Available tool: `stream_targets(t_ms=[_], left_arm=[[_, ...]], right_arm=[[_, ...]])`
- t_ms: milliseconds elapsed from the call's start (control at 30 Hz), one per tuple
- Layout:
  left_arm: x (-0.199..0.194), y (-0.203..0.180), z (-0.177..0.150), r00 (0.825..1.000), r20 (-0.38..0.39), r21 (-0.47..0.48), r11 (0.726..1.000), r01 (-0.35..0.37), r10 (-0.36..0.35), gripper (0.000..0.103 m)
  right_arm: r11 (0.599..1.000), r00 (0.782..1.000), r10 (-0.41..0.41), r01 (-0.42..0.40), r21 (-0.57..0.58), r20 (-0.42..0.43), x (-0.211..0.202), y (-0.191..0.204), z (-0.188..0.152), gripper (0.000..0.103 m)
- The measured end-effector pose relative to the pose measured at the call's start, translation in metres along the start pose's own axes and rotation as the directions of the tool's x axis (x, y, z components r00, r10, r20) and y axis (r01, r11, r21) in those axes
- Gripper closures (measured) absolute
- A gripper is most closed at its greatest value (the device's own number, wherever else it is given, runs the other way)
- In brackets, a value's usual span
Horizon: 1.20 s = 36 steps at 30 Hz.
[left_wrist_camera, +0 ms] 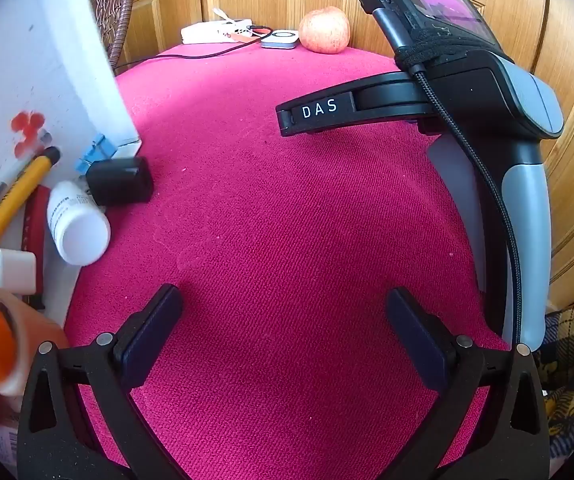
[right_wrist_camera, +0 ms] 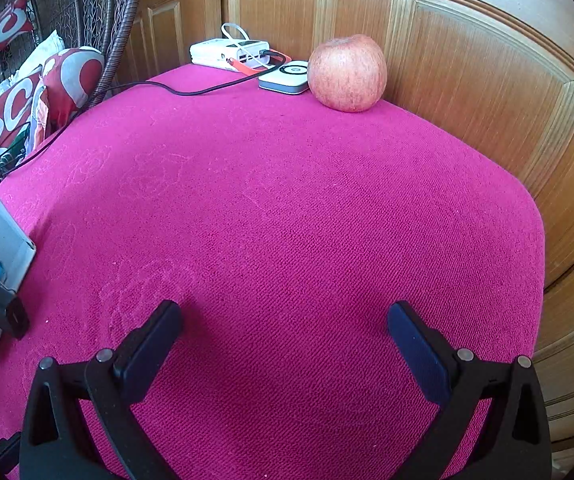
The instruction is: Organize rigid objects
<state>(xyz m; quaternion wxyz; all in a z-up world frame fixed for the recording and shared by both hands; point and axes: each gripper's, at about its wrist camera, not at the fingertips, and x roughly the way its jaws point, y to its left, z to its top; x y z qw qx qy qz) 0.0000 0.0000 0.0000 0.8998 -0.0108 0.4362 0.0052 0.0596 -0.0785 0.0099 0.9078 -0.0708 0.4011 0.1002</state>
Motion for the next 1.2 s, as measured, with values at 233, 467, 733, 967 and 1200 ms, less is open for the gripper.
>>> stream_targets(t_ms=[233,467,733,967,1200], left_arm=[[0.0007,-0.0012,0.0038,1.0,-0.007,-0.002,1.0,0.002,-0.002,0.0],[-0.0013,-0.0006,-0.0011,1.0,0.001,-0.004,1.0,0.004,-0.004,0.0],[-0.0028,-0.0007,-0.0019,1.0,0.0,-0.004,1.0,0.001,-0.001,0.0],[-0.0028,-0.0002,-0.0019,1.0,0.0,-0.003,1.0,0.001,-0.001,0.0],[-0.0025,-0.0003,-0.0014,1.0,0.0,-0.002,1.0,0.001,-0.001,0.0]], right_arm=[[1.0,1.0,0.001,-0.001,0.0,0.0,-0.0004,-0.0005,0.0001,0.0],[1.0,1.0,0.001,-0.001,0.0,0.0,-0.0009,-0.0009,-0.0001,0.0],[1.0,1.0,0.0,0.0,0.0,0.001,-0.0014,-0.0011,-0.0012,0.0],[1.0,1.0,-0.001,0.001,-0.001,0.0,-0.0001,-0.0005,0.0001,0.0],[1.0,1.0,-0.001,0.001,-0.001,0.0,-0.0002,-0.0003,-0.0003,0.0]])
